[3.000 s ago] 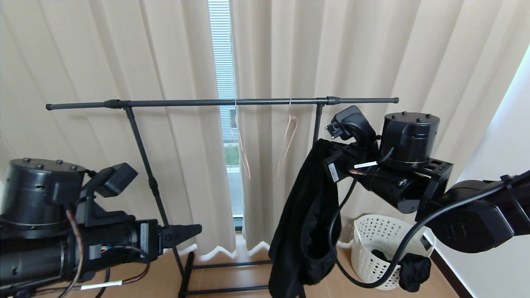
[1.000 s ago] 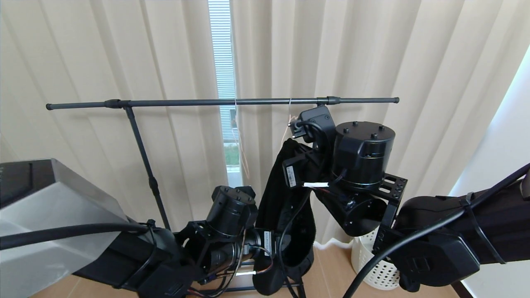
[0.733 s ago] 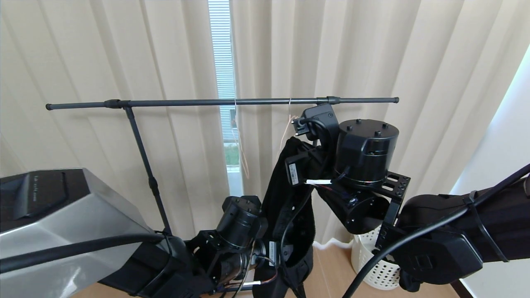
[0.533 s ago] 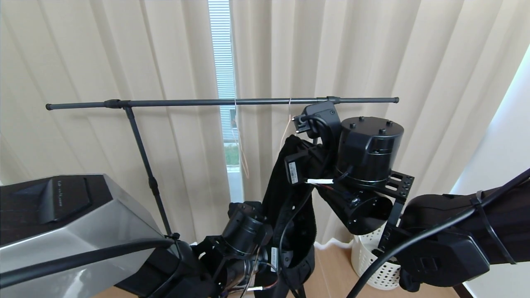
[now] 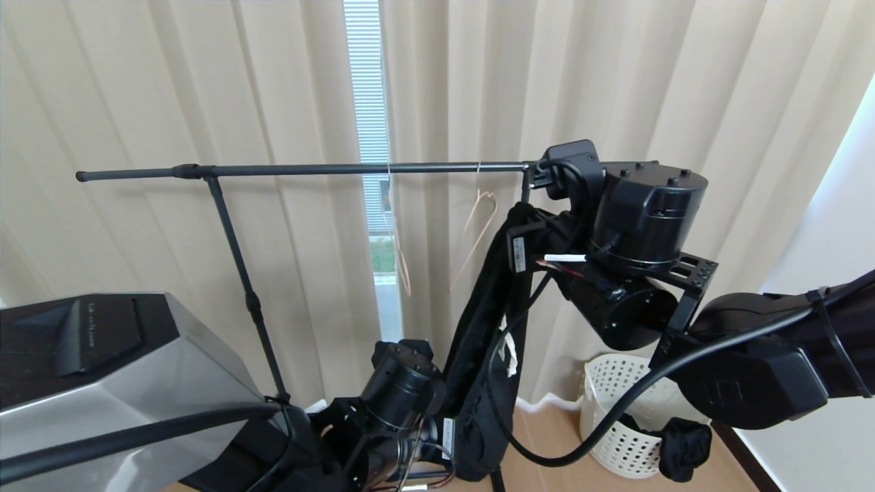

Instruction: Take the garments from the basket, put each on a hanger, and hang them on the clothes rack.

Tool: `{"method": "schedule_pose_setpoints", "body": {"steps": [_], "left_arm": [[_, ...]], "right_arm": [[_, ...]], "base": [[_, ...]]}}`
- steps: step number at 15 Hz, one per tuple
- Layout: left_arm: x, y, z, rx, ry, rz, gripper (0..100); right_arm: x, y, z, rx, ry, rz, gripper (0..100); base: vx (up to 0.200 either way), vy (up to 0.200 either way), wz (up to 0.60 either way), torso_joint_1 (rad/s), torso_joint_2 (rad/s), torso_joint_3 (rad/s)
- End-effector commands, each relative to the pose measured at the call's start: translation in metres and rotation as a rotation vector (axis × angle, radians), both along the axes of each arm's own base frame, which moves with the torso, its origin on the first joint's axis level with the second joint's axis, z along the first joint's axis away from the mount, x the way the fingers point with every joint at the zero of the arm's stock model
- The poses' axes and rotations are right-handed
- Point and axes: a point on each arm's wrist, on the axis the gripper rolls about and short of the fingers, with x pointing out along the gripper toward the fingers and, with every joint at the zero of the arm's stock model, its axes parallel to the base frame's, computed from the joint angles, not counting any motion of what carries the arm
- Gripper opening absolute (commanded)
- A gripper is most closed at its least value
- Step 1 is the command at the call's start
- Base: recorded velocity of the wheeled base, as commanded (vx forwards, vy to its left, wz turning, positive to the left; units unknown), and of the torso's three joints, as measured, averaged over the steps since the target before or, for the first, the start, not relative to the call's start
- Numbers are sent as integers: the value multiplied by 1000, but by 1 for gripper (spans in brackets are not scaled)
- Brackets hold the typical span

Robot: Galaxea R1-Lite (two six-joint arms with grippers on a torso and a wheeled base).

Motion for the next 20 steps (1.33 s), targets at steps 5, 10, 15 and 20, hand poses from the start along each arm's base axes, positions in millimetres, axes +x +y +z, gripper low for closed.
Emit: {"method": "schedule_pose_setpoints", "body": {"steps": [5,10,15,20], "left_arm": [[12,22,28,-29,-70,49,0],[37,61,96,38,-190,90,0],[51,64,135,152,-160,69,0],[62,69,121,245,-176,173,0]], "right_arm": [[11,-22,-5,-64,18,-89,0],[-21,-49,-9,-218,52,-168,0],[-20,-56,-39,-341,165,-167,0],[-18,-57,-59,-391,220,-171,0]], "base": [[0,0,0,0,0,0],[0,0,0,0,0,0],[0,0,0,0,0,0],[0,0,0,0,0,0]]}}
